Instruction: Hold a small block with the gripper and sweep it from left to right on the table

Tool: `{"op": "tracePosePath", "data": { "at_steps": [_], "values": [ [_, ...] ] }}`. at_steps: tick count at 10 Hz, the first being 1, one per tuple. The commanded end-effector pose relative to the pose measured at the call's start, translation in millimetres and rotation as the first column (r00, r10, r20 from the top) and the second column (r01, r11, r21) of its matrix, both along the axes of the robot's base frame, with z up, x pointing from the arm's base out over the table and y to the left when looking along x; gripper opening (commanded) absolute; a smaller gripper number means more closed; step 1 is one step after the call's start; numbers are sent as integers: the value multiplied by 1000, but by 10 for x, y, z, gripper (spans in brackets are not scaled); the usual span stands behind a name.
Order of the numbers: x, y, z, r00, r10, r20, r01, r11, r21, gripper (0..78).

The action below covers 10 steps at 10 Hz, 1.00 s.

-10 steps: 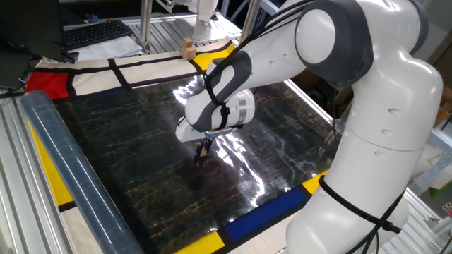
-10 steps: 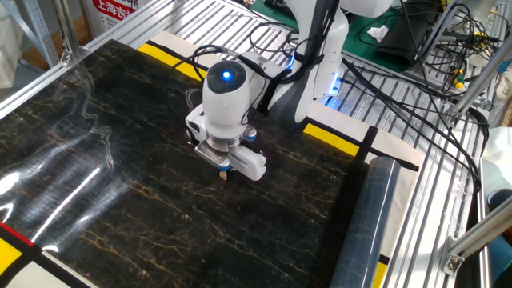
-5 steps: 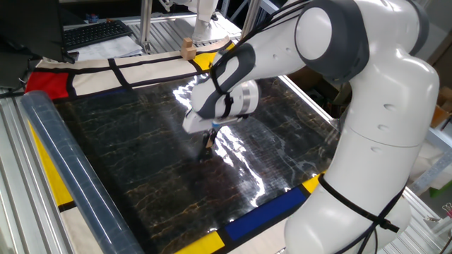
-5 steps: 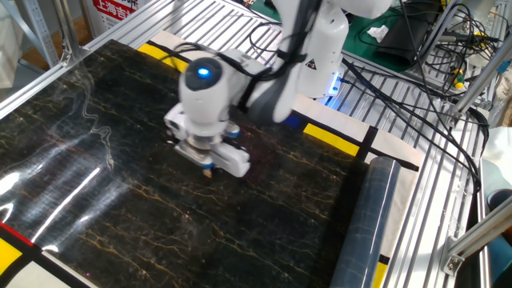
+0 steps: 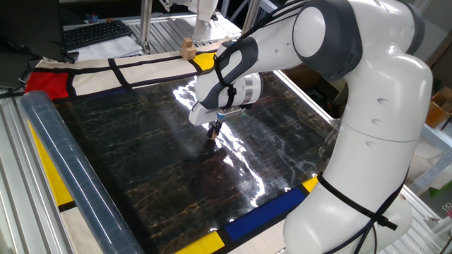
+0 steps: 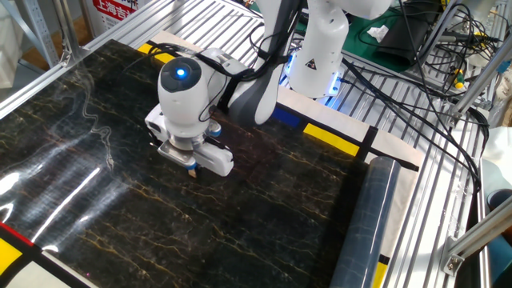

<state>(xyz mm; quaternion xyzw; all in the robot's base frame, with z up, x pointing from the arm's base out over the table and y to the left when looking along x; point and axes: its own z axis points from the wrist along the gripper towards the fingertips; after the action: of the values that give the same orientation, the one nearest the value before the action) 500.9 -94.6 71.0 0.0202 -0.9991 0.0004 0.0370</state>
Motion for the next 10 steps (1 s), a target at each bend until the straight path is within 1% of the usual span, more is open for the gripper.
{"op": "tracePosePath", "data": {
  "at_steps": [1,2,3,4,5,6,7,10],
  "values": [
    [-70,116,-25,1000,-12,2,12,1000,6,11],
    [-103,155,-8,1000,-18,0,18,1000,7,11],
    [-111,163,-6,1000,-18,0,18,1000,8,11],
    [-163,237,-1,1000,-17,-5,17,1000,7,11],
    [-202,306,-29,1000,-24,-5,24,1000,6,11],
    [-221,338,-50,1000,-26,-4,26,1000,7,11],
    [-266,411,-102,1000,-27,-3,27,1000,12,11],
    [-310,469,-78,1000,-30,-6,30,999,11,11]
  ]
}}
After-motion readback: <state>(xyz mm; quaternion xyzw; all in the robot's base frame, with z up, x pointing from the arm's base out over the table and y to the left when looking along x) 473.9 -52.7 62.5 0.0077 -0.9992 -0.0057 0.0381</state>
